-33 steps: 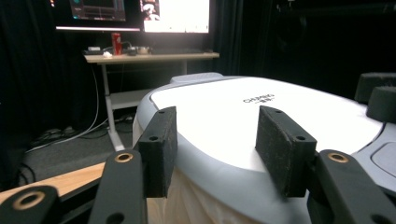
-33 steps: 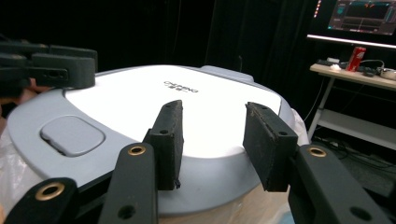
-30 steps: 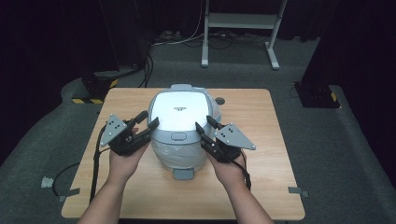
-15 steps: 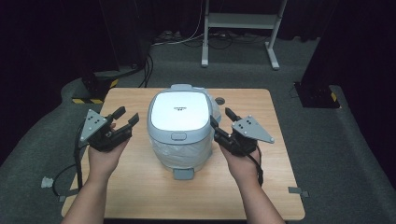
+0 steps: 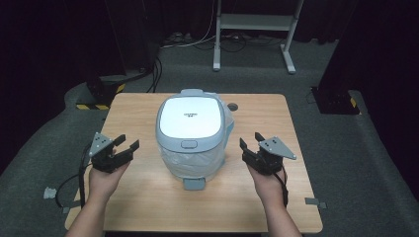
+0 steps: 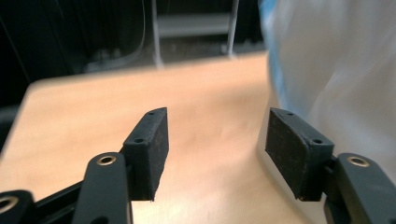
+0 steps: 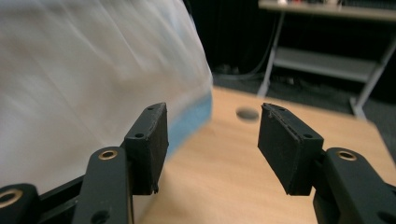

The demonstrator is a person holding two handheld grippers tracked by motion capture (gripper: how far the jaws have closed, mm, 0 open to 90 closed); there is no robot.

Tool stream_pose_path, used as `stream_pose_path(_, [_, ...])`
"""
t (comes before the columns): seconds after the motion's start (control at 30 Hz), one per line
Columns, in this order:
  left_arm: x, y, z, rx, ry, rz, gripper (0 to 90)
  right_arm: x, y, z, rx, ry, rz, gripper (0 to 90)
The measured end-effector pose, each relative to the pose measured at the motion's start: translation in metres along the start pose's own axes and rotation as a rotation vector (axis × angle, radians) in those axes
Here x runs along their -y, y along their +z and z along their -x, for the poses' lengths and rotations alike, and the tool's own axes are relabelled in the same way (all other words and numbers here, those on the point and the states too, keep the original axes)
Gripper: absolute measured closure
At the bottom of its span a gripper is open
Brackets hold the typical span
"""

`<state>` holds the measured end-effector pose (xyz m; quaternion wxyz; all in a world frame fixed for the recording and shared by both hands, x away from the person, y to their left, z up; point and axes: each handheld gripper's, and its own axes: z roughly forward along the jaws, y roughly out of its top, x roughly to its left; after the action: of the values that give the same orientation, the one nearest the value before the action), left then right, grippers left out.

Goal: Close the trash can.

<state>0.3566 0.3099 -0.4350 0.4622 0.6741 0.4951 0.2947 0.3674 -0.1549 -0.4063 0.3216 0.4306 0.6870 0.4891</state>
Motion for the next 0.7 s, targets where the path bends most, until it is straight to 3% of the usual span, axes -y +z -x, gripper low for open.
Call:
stream_pose_path(0.13, [0.028,0.014,-0.005,-0.003,-0.018,-0.113,36.2,0.027,0.010,0.010,0.007,0.031,-0.079,42.9])
stream_pose_path(0.27, [0.062,0.026,-0.002,-0.015,0.025,-0.254,31.7,0.061,0.019,0.014,0.005,0.063,-0.182,42.2])
stream_pose_path(0.37, [0.080,0.029,0.002,-0.019,0.028,-0.313,28.4,0.083,0.024,0.014,0.027,0.060,-0.246,42.5])
stream_pose_path(0.43, [0.087,0.028,0.004,-0.024,0.026,-0.328,27.9,0.096,0.027,0.016,0.032,0.056,-0.288,42.9])
stream_pose_path(0.57, [0.088,0.024,0.008,-0.052,0.073,-0.340,27.5,0.108,0.029,0.017,0.070,0.051,-0.348,39.9])
stream_pose_path(0.63, [0.090,0.024,0.006,-0.029,0.043,-0.326,26.9,0.112,0.032,0.016,0.077,0.043,-0.391,37.2])
stream_pose_path(0.67, [0.091,0.023,0.007,-0.033,0.046,-0.324,27.2,0.112,0.035,0.015,0.074,0.035,-0.432,34.2])
stream_pose_path(0.7, [0.092,0.023,0.007,-0.034,0.045,-0.320,27.3,0.112,0.037,0.014,0.062,0.034,-0.434,33.0])
